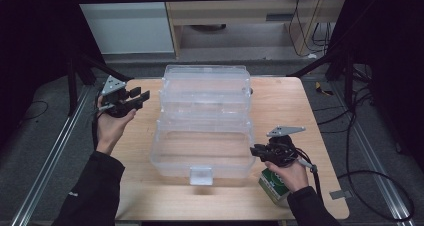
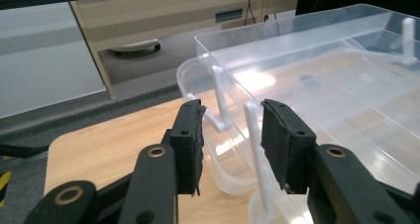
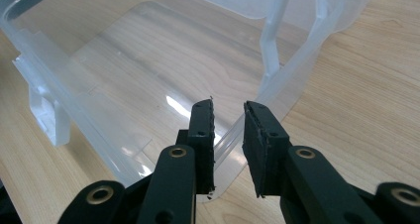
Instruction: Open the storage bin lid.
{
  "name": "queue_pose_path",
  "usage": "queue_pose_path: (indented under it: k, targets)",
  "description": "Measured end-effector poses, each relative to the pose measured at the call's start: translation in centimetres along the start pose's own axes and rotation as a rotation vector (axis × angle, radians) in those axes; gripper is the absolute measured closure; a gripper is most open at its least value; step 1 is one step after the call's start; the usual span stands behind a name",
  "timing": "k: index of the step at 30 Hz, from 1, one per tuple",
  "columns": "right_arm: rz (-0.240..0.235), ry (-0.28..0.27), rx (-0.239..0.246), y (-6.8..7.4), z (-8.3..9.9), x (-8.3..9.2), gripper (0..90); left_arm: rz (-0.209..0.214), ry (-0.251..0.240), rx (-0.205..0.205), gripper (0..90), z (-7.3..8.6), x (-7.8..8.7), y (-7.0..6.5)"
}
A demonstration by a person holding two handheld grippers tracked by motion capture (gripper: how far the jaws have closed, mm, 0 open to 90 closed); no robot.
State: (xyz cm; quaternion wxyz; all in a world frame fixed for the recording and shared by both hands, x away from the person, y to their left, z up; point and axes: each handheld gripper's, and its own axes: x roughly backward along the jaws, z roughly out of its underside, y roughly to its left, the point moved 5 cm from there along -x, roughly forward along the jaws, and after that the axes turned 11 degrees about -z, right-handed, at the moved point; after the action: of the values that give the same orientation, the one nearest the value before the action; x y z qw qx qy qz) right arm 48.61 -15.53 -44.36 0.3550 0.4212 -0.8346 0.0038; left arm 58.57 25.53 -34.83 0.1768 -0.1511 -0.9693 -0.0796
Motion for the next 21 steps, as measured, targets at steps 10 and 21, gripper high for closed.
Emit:
queue_pose_path:
  k: [10,21]
  targets:
    - [0.005,0.004,-0.003,0.1,-0.1,-0.1,74.4,0.061,0.036,-0.027,60.1,2.4,3.6,-1.7]
    - [0.021,0.017,0.003,0.2,-0.2,-0.1,74.3,0.09,0.12,-0.029,62.0,5.8,4.7,-3.1]
